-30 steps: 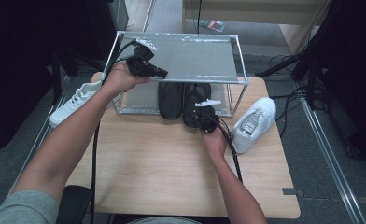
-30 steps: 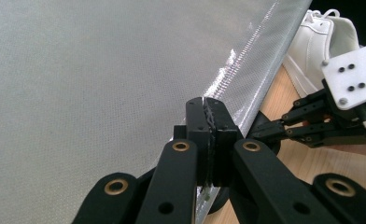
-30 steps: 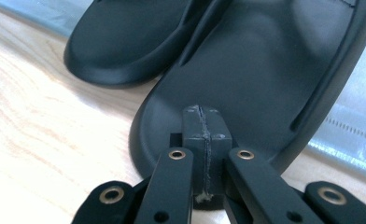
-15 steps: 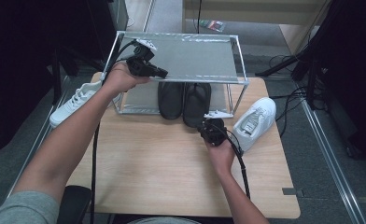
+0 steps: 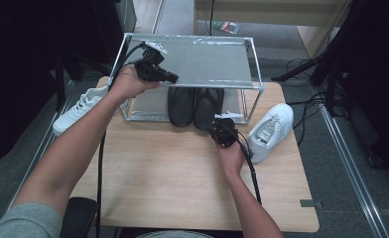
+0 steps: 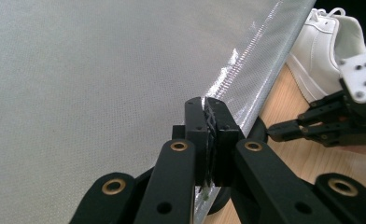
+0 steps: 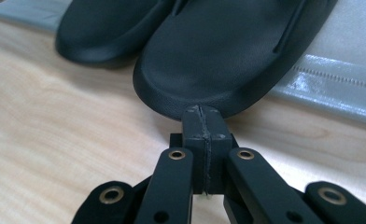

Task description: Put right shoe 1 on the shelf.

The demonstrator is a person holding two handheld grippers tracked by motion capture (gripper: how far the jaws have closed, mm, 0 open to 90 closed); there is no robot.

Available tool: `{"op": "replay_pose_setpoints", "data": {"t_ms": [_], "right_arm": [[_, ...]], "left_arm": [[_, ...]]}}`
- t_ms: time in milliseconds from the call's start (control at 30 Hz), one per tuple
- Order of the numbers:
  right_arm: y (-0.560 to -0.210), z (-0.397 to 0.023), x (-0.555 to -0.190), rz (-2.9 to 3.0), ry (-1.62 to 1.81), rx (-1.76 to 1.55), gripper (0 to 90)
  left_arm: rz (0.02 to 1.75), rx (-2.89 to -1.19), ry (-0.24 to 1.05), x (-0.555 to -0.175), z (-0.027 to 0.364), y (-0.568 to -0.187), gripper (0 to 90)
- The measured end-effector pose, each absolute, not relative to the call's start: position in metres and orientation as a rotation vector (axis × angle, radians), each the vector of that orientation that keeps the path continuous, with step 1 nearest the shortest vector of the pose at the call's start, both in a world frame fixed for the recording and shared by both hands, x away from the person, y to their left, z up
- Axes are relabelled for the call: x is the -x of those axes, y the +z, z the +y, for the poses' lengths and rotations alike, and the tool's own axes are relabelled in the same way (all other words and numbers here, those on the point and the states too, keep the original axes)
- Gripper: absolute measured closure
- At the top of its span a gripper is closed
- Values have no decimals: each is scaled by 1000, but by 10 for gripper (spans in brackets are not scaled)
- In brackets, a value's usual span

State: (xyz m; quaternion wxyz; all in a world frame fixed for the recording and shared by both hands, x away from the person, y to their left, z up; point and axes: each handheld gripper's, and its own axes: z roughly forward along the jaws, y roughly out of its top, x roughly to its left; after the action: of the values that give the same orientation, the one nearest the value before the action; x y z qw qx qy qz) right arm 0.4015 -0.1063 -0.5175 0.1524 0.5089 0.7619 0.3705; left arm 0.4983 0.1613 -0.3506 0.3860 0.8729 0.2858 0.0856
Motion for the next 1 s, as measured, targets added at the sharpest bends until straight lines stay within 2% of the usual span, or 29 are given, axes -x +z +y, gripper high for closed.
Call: {"op": "replay_pose_setpoints", "data": {"t_ms": [233, 300, 400, 533, 733, 833, 1000], "right_arm": [[-514, -106, -405, 2197, 1098, -1459, 900], [-511, -108, -402, 2232, 1140, -1436, 900], [-503, -109, -395, 2249, 1180, -1398, 892], [-489, -113, -382, 2260, 1286, -1330, 778], [-480, -123, -363, 2299, 1371, -1185, 570], [-476, -130, -355, 2300, 1371, -1146, 523], [-470, -145, -345, 2305, 1409, -1177, 497]], "left_arm": [[748, -2191, 179, -502, 165, -352, 854], [776, -2176, 163, -503, 167, -351, 767], [775, -2167, 146, -501, 167, -347, 687], [734, -2184, 159, -489, 164, -337, 565], [718, -2141, 84, -468, 161, -328, 445], [707, -2160, 91, -457, 159, -329, 409], [687, -2165, 83, -439, 158, -333, 382]]}}
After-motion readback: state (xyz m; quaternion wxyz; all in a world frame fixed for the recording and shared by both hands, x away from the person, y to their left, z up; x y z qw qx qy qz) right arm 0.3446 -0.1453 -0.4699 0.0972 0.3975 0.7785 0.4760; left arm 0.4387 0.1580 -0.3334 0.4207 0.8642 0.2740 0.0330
